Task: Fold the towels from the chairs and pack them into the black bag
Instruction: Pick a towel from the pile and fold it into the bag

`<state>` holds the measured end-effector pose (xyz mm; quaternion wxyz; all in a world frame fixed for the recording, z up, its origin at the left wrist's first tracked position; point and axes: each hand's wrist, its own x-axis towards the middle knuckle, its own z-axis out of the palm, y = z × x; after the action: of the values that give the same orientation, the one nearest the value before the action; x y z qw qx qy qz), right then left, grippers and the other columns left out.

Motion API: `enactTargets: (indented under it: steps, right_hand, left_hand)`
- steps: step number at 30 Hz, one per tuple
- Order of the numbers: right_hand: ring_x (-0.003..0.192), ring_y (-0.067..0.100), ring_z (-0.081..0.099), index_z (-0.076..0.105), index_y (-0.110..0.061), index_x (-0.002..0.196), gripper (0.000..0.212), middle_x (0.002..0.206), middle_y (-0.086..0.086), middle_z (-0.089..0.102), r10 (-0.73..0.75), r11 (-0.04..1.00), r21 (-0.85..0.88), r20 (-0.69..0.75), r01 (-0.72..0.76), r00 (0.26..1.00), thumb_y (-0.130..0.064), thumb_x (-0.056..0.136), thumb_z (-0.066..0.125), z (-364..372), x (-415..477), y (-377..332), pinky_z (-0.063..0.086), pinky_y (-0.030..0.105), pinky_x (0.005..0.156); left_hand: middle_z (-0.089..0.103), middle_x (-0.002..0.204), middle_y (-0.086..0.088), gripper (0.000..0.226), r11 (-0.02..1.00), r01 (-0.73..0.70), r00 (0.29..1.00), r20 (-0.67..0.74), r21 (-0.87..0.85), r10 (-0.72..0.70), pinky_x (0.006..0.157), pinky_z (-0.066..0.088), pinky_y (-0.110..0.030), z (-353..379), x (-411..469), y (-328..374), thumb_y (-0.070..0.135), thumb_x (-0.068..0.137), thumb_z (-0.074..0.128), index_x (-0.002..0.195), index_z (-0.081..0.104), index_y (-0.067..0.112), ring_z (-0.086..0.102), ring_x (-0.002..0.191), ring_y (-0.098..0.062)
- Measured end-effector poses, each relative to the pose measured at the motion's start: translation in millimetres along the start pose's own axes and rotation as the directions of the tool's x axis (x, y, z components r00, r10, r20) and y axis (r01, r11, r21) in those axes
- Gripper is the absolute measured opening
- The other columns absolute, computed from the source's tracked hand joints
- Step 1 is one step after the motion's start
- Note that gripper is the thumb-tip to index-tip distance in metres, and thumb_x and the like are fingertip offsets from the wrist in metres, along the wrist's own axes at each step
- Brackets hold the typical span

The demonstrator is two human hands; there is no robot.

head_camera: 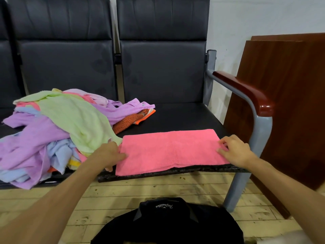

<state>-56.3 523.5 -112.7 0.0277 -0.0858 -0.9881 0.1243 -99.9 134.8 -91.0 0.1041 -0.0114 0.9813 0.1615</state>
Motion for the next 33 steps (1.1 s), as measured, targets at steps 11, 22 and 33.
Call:
enactTargets:
  steps: [11,22,33]
  right_hand:
    - [0.103,0.026,0.055,0.053,-0.015,0.093,0.038,0.099,0.003,0.059,0.293,0.955,0.025,0.058,-0.295,0.954,-0.052,0.096,0.044,10.0,19.9,-33.9,0.034,0.042,0.097]
    - [0.088,0.034,0.066,0.054,0.005,0.118,0.035,0.104,0.022,0.065,0.306,0.633,0.676,0.232,-0.379,0.924,-0.005,0.086,0.064,9.0,29.3,-38.8,0.056,0.04,0.07]
    - [0.087,0.032,0.065,0.061,0.006,0.112,0.024,0.101,0.021,0.067,0.228,0.48,0.788,0.314,-0.387,0.922,-0.008,0.092,0.061,-4.9,7.2,-9.8,0.055,0.04,0.071]
  left_hand:
    - [0.061,0.111,-0.013,0.048,0.987,-0.059,0.997,0.055,0.149,0.051,0.074,0.04,-0.028,14.9,3.2,23.2,0.058,0.088,0.052,0.08,0.051,0.011,0.055,0.093,-0.024]
    - [0.063,0.107,-0.025,0.04,0.135,0.203,0.975,0.188,-0.97,-0.117,0.048,0.057,-0.035,10.3,10.0,27.2,-0.012,0.082,0.062,0.118,0.047,-0.008,0.063,0.071,-0.027]
    - [0.06,0.077,-0.009,0.015,0.0,0.071,0.977,0.069,-0.997,-0.201,0.045,0.05,-0.024,17.0,-11.6,60.4,0.002,0.088,0.063,0.082,0.05,0.004,0.059,0.063,-0.016]
